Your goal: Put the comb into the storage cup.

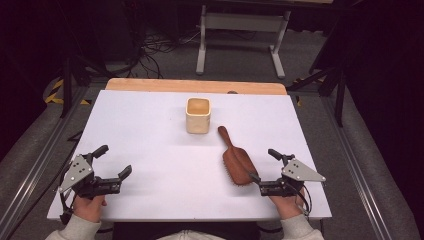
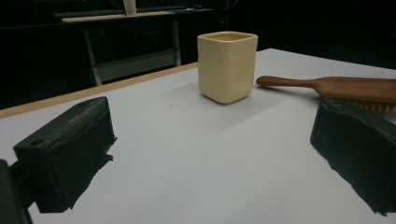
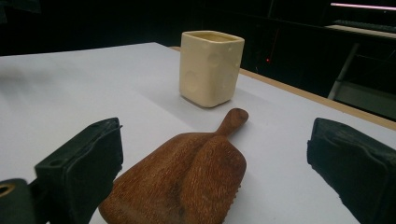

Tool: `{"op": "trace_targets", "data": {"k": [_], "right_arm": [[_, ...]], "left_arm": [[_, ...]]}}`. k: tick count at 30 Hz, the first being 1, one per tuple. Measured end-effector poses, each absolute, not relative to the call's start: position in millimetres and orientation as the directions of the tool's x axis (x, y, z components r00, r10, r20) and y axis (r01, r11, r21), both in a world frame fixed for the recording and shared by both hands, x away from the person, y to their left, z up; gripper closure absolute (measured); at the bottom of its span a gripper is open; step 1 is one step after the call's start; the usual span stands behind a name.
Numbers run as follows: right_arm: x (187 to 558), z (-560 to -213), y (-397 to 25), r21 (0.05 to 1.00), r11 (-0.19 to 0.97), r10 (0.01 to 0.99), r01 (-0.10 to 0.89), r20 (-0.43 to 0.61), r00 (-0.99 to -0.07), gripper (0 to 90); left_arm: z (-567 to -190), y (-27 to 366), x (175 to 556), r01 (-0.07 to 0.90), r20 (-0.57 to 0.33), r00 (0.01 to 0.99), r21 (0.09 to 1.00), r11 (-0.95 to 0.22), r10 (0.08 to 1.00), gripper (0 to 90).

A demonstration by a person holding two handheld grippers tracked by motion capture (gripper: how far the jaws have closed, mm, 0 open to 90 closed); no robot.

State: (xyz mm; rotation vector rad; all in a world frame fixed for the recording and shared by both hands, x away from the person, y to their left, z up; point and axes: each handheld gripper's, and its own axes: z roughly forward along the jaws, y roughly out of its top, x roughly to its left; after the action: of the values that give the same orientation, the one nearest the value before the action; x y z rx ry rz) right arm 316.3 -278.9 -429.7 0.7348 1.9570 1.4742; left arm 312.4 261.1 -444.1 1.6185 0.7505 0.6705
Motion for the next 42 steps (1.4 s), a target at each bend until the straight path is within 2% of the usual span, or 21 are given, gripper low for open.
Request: {"op": "trace_targets", "data": {"k": [10,15,17,19,36,38,42], "right_arm": [[318.0,-427.4,-279.9,0.964,0.249,0.710,0.096,-0.115,-0.694,6.4],[322.6,-422.8,-277.0,0.954,0.274,0.687,0.121,-0.106,-0.719,10.9],[328.8,-414.9,-275.3,0.943,0.299,0.664,0.145,-0.096,-0.742,19.9],[333.2,-410.1,-273.2,0.937,0.313,0.643,0.152,-0.091,-0.761,24.0],[367.7,-384.9,-242.1,0.905,0.390,0.564,0.168,-0.091,-0.820,26.9],[372.8,-380.5,-237.7,0.893,0.416,0.550,0.170,-0.098,-0.829,32.8],[380.0,-375.7,-233.4,0.868,0.461,0.523,0.183,-0.099,-0.847,55.7]], "left_arm": [[-444.1,258.6,313.0,0.117,0.039,0.629,0.983,-0.145,0.776,0.6],[-444.2,258.5,312.9,0.117,0.040,0.630,0.982,-0.145,0.776,0.7],[-443.7,259.3,312.9,0.120,0.043,0.629,0.981,-0.152,0.776,0.7],[-443.5,259.8,313.0,0.119,0.043,0.629,0.981,-0.150,0.776,0.6],[-443.7,261.0,312.8,0.121,0.032,0.627,0.983,-0.138,0.778,0.6],[-443.8,261.0,312.8,0.121,0.032,0.627,0.983,-0.139,0.778,0.6],[-443.6,261.6,312.8,0.118,0.038,0.627,0.983,-0.143,0.778,0.6]]}}
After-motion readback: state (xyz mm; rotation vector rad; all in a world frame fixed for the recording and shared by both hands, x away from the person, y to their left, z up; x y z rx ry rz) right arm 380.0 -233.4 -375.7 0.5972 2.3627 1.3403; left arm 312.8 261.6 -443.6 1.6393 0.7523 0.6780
